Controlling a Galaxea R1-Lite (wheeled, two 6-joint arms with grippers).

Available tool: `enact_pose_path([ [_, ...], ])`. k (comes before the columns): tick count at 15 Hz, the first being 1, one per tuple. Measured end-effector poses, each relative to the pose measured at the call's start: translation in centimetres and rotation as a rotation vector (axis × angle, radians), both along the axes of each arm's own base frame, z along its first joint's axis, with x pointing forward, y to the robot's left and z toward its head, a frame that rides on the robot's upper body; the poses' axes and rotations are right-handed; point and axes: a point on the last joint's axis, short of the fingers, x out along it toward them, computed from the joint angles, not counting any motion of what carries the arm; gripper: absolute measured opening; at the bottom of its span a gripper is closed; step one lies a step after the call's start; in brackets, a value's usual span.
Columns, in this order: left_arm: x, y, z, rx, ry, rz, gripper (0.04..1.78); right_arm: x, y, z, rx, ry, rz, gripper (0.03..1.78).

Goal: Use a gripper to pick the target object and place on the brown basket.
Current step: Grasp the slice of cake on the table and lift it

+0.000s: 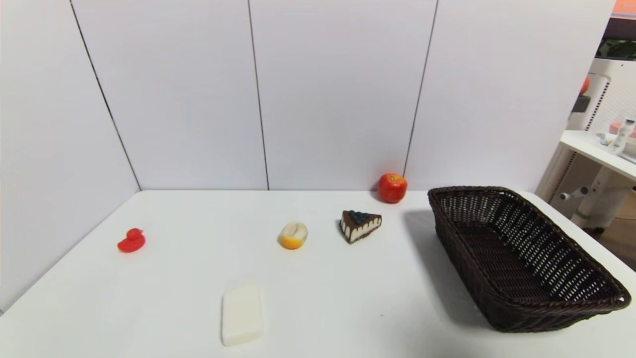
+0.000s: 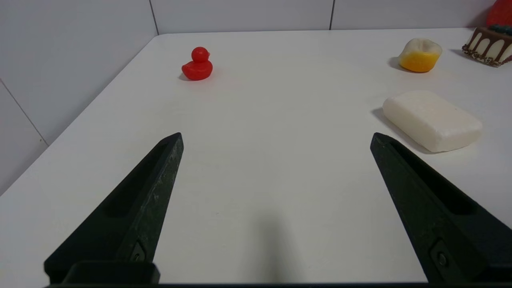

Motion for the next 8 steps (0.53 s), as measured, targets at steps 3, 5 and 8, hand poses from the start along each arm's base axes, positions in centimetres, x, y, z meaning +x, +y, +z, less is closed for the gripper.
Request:
enact_pose_path([
  [3,0.0,0.0,0.0,0.001,0.0,0.0,1.69,7.1,3.2,2.6,-0.124,0.08,0.031,1.69],
  [5,0.0,0.0,0.0,0.0,0.0,0.0,1.69,11.9,5.5,2.4,-0.232,0.143,0.066,1.69],
  [8,0.0,0.0,0.0,0.001,0.0,0.0,1.69,17.1,9.0,-0.2,-0.334,0.286,0.158,1.69],
])
